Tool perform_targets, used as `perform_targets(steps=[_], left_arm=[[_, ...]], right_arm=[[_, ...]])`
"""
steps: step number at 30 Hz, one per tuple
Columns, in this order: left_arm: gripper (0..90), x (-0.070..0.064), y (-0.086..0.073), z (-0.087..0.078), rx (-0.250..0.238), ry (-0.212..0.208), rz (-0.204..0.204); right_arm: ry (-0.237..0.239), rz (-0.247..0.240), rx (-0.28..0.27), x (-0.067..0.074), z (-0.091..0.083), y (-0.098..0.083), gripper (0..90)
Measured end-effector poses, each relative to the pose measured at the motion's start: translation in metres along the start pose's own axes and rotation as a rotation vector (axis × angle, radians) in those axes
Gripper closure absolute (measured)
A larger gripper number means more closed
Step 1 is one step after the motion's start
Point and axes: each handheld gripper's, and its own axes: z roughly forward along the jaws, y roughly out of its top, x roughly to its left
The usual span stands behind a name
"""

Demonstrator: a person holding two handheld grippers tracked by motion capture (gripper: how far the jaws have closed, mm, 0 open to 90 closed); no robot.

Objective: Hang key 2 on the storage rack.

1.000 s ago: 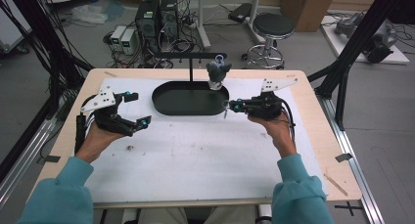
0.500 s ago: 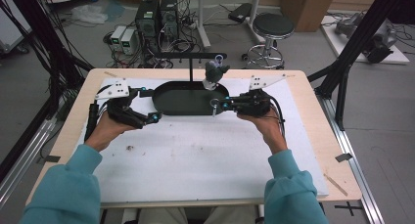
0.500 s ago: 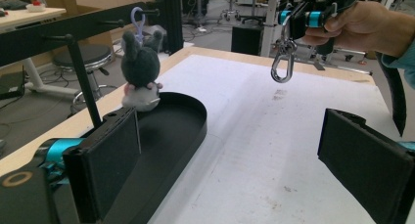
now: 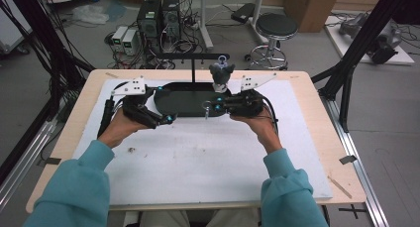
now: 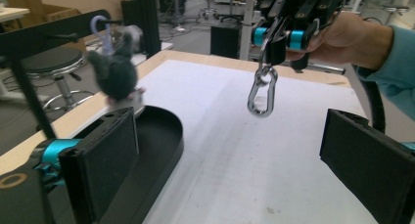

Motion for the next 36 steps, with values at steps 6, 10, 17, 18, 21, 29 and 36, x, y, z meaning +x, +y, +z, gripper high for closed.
perform_targets(steps=[6,10,17,18,21,29,36], left_arm=[[6.4,-0.003,0.004,0.015,0.010,-0.066,-0.005],[6.7,-0.006,0.008,0.023,0.016,-0.086,0.004],[16.8,-0.009,0.011,0.031,0.019,-0.126,0.009],[19.9,-0.009,0.011,0.032,0.020,-0.136,0.013],[24.5,-0.010,0.011,0.035,0.016,-0.168,0.005],[45.5,-0.010,0.012,0.034,-0.014,-0.220,0.011],[61.0,-0.010,0.012,0.033,-0.015,-0.234,0.014]], right_arm=[[0.017,-0.003,-0.003,0.001,0.005,0.004,88.8],[0.028,-0.010,0.000,0.002,0.009,0.005,88.8],[0.039,-0.017,-0.001,0.002,0.013,0.005,88.8],[0.042,-0.020,-0.003,0.003,0.013,0.005,88.7],[0.049,-0.020,-0.005,0.003,0.014,0.005,88.8],[0.080,-0.035,-0.006,0.007,0.020,0.006,88.7],[0.086,-0.038,-0.003,0.008,0.022,0.007,88.7]])
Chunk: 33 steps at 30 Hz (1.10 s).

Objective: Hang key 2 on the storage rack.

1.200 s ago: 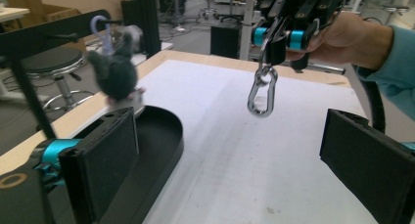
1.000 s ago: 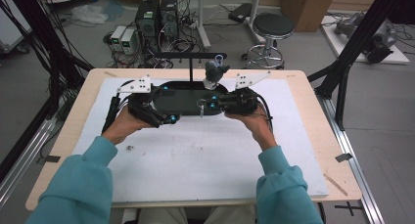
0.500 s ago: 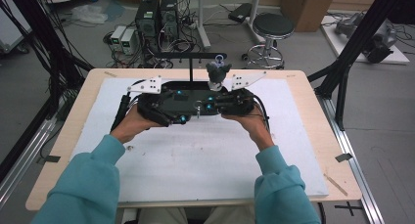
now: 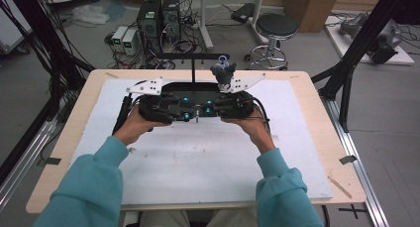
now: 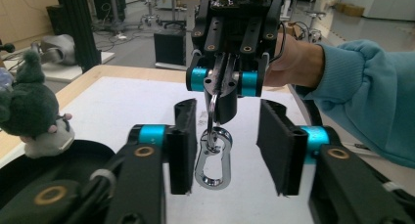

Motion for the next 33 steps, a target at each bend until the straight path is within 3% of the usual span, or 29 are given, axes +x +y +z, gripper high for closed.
perform_targets(steps=[13,31,33], left_arm=[[75.0,-0.0007,0.0003,0.0000,-0.001,0.010,0.014],[81.7,0.0000,-0.0002,-0.0006,0.007,0.009,-0.001],[85.5,0.0003,0.0002,-0.0015,0.007,0.018,-0.001]], right_arm=[[0.011,-0.008,-0.005,0.0010,-0.0010,0.0008,88.7],[0.031,-0.027,-0.006,0.0014,0.0005,0.0009,88.7],[0.031,-0.031,-0.009,0.0016,0.0012,0.0008,88.7]])
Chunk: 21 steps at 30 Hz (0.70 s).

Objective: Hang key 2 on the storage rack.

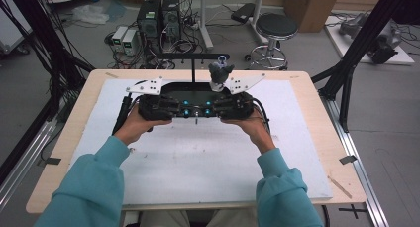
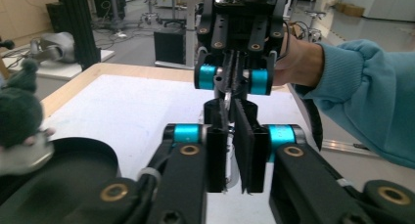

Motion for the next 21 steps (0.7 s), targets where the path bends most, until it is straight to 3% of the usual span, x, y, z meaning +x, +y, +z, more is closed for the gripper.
perform_targets(steps=[18,19,21], left_arm=[[88.1,-0.0023,0.0014,-0.0005,0.011,0.006,0.001],[88.1,-0.0024,0.0016,-0.0009,0.016,0.011,0.003],[88.1,-0.0017,0.0017,-0.0026,0.020,0.020,0.001]], right_arm=[[0.002,0.007,0.000,-0.0009,0.0001,-0.0007,87.1],[-0.005,0.006,0.001,-0.0006,0.0004,-0.0007,85.3],[-0.021,-0.003,-0.012,-0.0008,0.0011,-0.0009,70.6]])
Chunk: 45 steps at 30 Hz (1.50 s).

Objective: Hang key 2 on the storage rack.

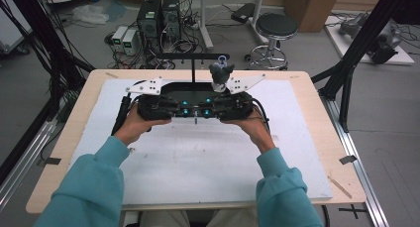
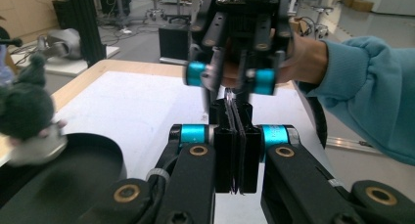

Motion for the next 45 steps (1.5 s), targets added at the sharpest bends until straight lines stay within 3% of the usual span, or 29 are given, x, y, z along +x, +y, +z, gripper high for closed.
perform_targets(steps=[2,6,8,22,32,38,45], left_arm=[[88.2,0.001,0.000,-0.002,0.000,0.012,-0.007],[88.2,0.001,0.001,-0.006,-0.001,0.025,-0.008],[88.1,0.001,0.002,-0.008,-0.001,0.035,-0.010],[88.1,0.009,0.005,-0.026,0.016,0.111,-0.023],[88.1,0.032,0.019,-0.047,0.051,0.196,-0.033],[88.1,0.045,0.024,-0.060,0.062,0.254,-0.039],[88.1,0.060,0.029,-0.067,0.100,0.294,-0.045]], right_arm=[[-0.014,-0.005,0.008,0.001,0.001,0.000,57.6],[-0.200,0.006,0.029,0.006,0.002,-0.001,10.1],[-0.245,0.008,0.035,0.006,0.001,-0.002,0.6],[-0.400,0.024,-0.008,0.015,-0.036,-0.013,0.6],[-0.547,0.043,-0.020,0.030,-0.065,-0.037,0.6],[-0.626,0.068,-0.093,0.037,-0.085,-0.053,0.6],[-0.701,0.077,-0.134,0.045,-0.100,-0.069,0.6]])
